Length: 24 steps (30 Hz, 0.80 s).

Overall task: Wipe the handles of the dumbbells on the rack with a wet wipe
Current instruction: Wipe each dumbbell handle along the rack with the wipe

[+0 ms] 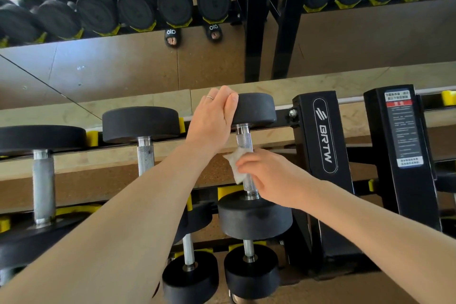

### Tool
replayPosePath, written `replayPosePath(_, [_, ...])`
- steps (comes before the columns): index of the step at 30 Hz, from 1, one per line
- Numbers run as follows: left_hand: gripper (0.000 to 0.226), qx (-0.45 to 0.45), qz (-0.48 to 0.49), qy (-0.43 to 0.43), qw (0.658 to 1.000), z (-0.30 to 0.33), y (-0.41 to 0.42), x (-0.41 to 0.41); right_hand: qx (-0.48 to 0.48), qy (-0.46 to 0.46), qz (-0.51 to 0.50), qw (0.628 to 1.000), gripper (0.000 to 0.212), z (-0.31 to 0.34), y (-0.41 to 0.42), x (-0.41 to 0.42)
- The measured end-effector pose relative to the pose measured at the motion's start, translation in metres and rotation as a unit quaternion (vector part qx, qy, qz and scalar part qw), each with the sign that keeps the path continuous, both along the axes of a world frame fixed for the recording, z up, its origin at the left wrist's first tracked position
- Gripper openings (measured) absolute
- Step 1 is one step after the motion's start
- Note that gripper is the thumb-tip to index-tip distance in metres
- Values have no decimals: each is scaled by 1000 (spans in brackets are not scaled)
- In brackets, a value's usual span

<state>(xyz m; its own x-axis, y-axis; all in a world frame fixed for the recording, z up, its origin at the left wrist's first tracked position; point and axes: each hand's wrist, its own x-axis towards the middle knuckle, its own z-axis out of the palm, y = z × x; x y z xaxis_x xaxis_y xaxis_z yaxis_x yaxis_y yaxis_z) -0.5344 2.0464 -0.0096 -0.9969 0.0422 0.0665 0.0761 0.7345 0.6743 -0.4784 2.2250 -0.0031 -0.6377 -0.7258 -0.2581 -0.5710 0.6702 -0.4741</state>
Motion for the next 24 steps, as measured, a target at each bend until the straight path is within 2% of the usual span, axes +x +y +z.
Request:
replayPosePath(2, [30,-1,2,-2,1000,2,1,0,-52,-39,-78,995,34,8,11,1])
replayPosePath(4, [31,-4,5,-11,1000,2,2,1,-129,-42,-266,954,34,8,18,-2])
replayPosePath(5, [31,-4,5,-15,1000,2,3,1,-134,-58,-380,913,35,3,17,-6])
replayPosePath(6, [31,-2,4,-17,1000,2,3,1,-122,-124,-472,864,36,-3,13,-10])
replayPosePath(7, [31,1,3,-16,1000,3,3,1,-120,-227,-528,810,33,-11,6,-12])
replayPosePath(9, [30,4,2,-11,1000,2,2,2,-142,-407,-552,714,24,-23,-11,-8])
replayPosePath(10, [30,2,2,-8,1000,3,2,2,-147,-440,-561,685,23,-27,-17,-6])
replayPosePath(11, [30,-1,3,-7,1000,2,2,1,-134,-447,-569,677,24,-27,-18,-4])
replayPosePath(13, [30,-6,5,-5,1000,2,2,2,-108,-425,-561,702,24,-19,-12,4])
replayPosePath(14, [30,-5,5,-5,1000,2,3,2,-89,-402,-537,736,25,-14,-6,7])
replayPosePath(17, [31,-2,5,2,1000,2,3,2,-43,-258,-406,875,36,13,1,19])
replayPosePath(18, [32,0,4,4,1000,2,2,1,-58,-227,-363,902,38,23,-4,22])
replayPosePath(20, [32,2,0,1,1000,4,2,1,-50,-220,-251,941,39,34,-17,24])
replayPosePath(21, [33,3,-2,-1,1000,5,2,1,-9,-220,-182,958,38,32,-22,23])
replayPosePath(23, [33,1,-4,-4,1000,5,2,2,84,-225,-85,967,38,23,-28,20])
replayPosePath(24, [33,0,-3,-6,1000,5,2,2,108,-233,-73,964,38,21,-28,19])
